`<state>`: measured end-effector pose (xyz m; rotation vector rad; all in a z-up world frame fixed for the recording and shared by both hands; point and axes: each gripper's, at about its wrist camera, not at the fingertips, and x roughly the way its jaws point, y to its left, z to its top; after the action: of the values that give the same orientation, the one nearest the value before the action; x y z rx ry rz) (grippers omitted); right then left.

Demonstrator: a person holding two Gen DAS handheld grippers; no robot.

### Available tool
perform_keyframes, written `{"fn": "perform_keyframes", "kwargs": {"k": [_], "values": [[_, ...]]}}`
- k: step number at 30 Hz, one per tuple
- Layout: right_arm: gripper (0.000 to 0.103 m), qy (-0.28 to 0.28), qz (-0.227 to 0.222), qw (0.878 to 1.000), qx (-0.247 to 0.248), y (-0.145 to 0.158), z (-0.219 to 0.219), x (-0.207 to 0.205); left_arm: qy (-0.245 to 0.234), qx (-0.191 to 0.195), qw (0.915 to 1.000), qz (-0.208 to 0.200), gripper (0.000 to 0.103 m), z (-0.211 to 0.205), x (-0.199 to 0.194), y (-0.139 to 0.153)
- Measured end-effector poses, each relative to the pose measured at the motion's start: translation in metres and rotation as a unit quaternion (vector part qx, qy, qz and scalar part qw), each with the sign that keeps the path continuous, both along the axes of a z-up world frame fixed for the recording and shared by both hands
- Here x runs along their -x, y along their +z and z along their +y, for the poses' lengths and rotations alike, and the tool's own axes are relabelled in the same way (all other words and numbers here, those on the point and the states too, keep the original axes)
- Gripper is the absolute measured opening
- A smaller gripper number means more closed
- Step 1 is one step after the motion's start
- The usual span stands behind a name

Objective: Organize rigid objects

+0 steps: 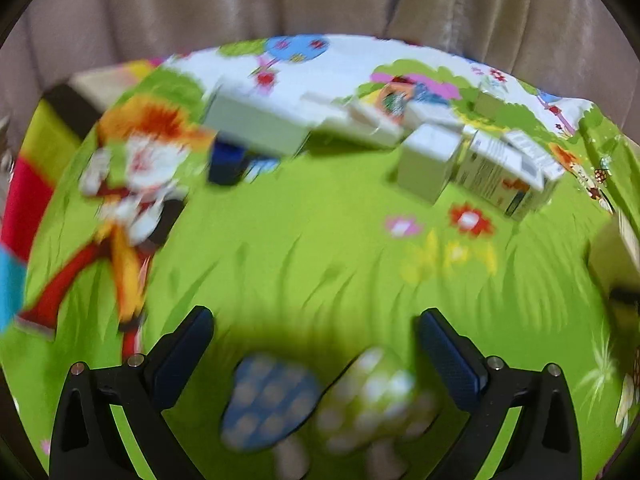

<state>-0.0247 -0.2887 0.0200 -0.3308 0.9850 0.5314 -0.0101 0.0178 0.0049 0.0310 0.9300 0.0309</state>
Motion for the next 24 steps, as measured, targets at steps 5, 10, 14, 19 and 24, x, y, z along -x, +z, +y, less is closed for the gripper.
{"fn": "perform_keyframes", "kwargs": {"k": [5, 10, 14, 19, 24], "values": [[0.057, -0.038, -0.014, 0.999, -0.026, -0.012, 0.010, 0.019, -0.038, -0.037, 0.9985, -0.013, 0.101, -0.034, -0.059, 0.002], [0.057, -0.053, -0.029, 0.998, -0.032, -0.013, 0.015, 0.024, -0.068, -0.009, 0.9976, -0.006, 0.083, -0.049, -0.098, 0.001], [0.058, -0.054, -0.038, 0.997, -0.041, -0.015, 0.014, 0.024, -0.066, 0.041, 0.9968, -0.019, 0.034, -0.049, -0.099, 0.000], [0.059, -0.058, -0.051, 0.996, -0.045, -0.016, 0.014, 0.028, -0.028, 0.073, 0.9958, -0.047, 0.034, -0.035, -0.050, 0.011], [0.059, -0.063, -0.058, 0.995, -0.047, -0.016, 0.015, 0.029, -0.009, 0.059, 0.9961, -0.065, 0.034, -0.018, 0.014, 0.014]]}}
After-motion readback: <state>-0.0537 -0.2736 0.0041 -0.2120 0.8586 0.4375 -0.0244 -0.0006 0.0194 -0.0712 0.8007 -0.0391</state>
